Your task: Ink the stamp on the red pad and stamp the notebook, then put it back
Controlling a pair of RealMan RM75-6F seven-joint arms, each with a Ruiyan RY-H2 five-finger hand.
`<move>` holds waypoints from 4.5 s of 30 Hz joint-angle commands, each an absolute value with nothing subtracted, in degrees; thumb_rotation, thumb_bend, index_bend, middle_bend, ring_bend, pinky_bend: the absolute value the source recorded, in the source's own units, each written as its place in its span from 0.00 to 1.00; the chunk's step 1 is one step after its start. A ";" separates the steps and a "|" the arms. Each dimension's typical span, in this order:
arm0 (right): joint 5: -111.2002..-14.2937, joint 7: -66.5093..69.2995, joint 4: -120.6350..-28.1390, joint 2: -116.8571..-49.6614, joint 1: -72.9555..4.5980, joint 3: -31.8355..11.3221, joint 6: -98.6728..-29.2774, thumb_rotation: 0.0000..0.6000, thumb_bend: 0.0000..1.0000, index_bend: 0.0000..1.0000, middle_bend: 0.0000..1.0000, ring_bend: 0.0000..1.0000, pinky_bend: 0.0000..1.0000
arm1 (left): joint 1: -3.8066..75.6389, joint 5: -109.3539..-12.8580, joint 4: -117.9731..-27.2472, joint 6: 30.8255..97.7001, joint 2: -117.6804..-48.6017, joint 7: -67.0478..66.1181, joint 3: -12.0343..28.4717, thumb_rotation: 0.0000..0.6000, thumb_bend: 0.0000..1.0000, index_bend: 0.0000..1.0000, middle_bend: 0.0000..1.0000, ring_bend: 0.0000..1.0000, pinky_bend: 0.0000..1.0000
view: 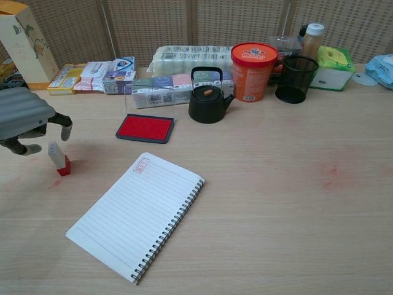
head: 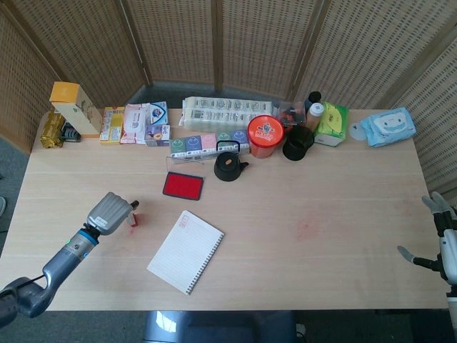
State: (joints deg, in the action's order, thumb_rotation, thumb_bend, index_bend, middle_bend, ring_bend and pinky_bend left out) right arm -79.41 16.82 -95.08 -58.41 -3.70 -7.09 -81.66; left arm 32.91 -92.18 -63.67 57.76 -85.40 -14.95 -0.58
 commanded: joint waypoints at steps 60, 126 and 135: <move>-79.35 18.58 -94.96 -57.71 -3.75 -7.01 -80.48 1.00 0.07 0.00 0.00 0.00 0.00 | 42.36 -83.16 -70.47 51.69 -83.43 -24.49 6.77 1.00 0.40 0.64 1.00 1.00 1.00; -75.67 19.28 -93.25 -58.01 -4.84 -7.83 -76.19 1.00 0.08 0.00 0.00 0.00 0.00 | 54.92 -69.71 -47.94 40.42 -103.36 -25.92 8.89 1.00 0.40 0.64 1.00 1.00 1.00; -76.00 19.66 -93.23 -57.98 -4.74 -7.79 -76.39 1.00 0.08 0.00 0.00 0.00 0.00 | 55.04 -69.41 -48.73 40.94 -102.96 -26.57 8.88 1.00 0.40 0.64 1.00 1.00 1.00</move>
